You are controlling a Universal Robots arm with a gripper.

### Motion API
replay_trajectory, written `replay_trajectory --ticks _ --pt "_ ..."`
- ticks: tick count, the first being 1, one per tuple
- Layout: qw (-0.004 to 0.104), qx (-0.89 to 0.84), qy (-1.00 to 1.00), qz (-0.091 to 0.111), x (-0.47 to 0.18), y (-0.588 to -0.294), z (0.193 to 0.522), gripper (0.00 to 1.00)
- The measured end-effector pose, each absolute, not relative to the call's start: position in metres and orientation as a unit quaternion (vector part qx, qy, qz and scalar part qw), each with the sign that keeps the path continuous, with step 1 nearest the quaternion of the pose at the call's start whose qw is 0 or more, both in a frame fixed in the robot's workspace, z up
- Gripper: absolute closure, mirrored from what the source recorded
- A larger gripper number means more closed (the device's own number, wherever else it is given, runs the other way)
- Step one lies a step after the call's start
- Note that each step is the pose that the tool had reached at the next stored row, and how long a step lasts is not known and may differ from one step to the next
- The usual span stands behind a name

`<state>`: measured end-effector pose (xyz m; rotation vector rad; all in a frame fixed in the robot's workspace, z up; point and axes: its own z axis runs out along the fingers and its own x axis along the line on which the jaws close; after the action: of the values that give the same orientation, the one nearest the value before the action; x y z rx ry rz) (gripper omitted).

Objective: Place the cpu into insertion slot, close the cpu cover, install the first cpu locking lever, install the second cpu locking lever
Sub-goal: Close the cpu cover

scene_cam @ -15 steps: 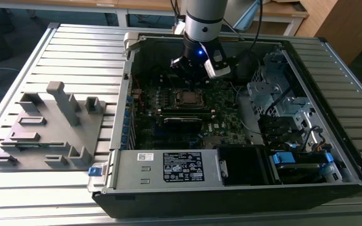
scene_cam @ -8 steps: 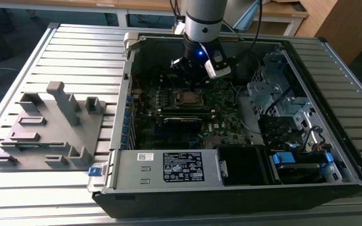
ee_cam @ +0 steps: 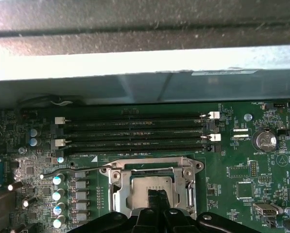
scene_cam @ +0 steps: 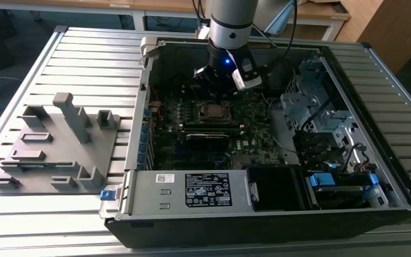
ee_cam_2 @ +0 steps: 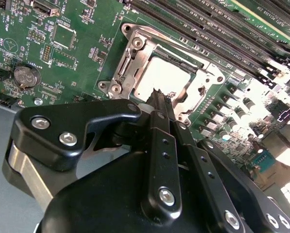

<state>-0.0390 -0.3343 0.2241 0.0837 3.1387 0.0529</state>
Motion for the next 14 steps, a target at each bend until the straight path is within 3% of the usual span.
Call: replay_trajectory --ticks 14 --pt "0.001 0.027 1.0 0.017 -0.041 -0.3343 0.2238 0.9"
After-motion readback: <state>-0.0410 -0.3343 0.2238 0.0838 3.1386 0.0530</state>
